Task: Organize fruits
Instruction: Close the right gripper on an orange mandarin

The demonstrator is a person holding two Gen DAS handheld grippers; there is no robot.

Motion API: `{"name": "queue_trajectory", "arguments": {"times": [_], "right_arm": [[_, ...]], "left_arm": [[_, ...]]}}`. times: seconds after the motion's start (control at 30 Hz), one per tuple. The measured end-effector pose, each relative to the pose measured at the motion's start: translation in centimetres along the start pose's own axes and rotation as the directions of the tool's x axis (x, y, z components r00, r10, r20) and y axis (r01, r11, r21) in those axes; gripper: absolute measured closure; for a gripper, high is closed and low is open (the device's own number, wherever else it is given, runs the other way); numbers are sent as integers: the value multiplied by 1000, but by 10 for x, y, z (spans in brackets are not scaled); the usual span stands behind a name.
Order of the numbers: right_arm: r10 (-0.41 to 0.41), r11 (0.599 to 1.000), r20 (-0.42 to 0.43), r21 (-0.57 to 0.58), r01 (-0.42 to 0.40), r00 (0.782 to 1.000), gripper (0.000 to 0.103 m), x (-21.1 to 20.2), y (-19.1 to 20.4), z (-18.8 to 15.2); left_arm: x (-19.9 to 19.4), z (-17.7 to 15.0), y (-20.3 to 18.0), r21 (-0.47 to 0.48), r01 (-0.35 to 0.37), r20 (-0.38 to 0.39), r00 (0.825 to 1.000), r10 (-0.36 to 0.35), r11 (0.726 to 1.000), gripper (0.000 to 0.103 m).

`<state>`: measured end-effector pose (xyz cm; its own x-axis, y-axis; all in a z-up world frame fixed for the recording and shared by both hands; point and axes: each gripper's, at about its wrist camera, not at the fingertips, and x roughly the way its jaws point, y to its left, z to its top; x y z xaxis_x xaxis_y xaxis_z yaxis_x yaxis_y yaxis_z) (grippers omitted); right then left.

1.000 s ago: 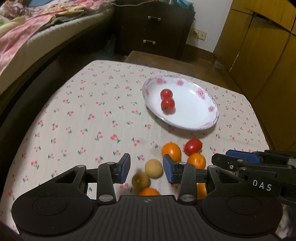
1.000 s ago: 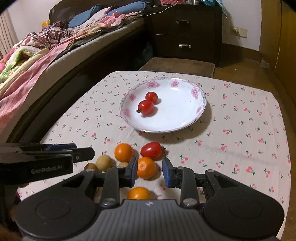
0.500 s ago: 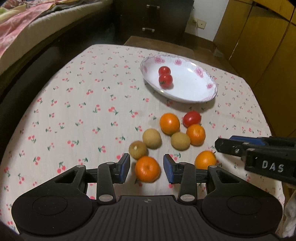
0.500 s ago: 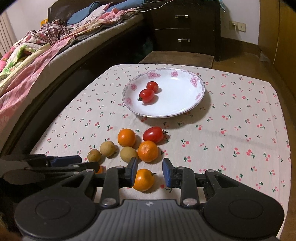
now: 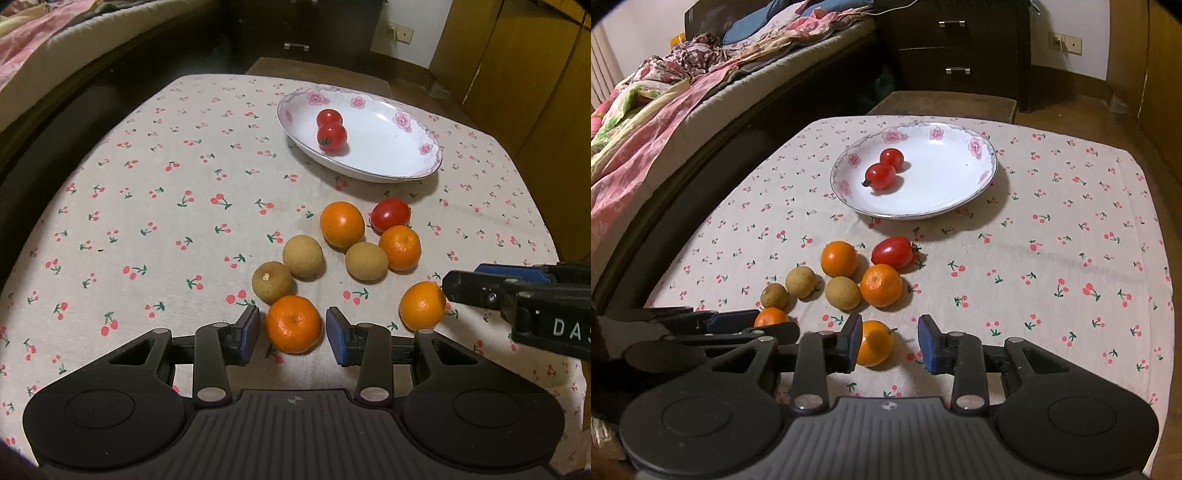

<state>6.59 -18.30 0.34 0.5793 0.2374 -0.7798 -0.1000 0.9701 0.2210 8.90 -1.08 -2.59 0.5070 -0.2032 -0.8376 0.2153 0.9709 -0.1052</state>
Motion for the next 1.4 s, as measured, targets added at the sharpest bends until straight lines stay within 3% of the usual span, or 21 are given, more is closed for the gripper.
{"name": "queue_trajectory", "arguments": {"times": [0.4, 1.4], "right_arm": [[12, 1000, -28, -7, -13, 1000, 64, 10, -1, -3], [-3, 995, -86, -102, -6, 996, 67, 33, 17, -5]], "left_arm": [[0, 0, -3, 12, -18, 4, 1000, 18, 1000, 62], [-4, -4, 0, 29, 1, -8, 1000, -1, 1000, 62]]}}
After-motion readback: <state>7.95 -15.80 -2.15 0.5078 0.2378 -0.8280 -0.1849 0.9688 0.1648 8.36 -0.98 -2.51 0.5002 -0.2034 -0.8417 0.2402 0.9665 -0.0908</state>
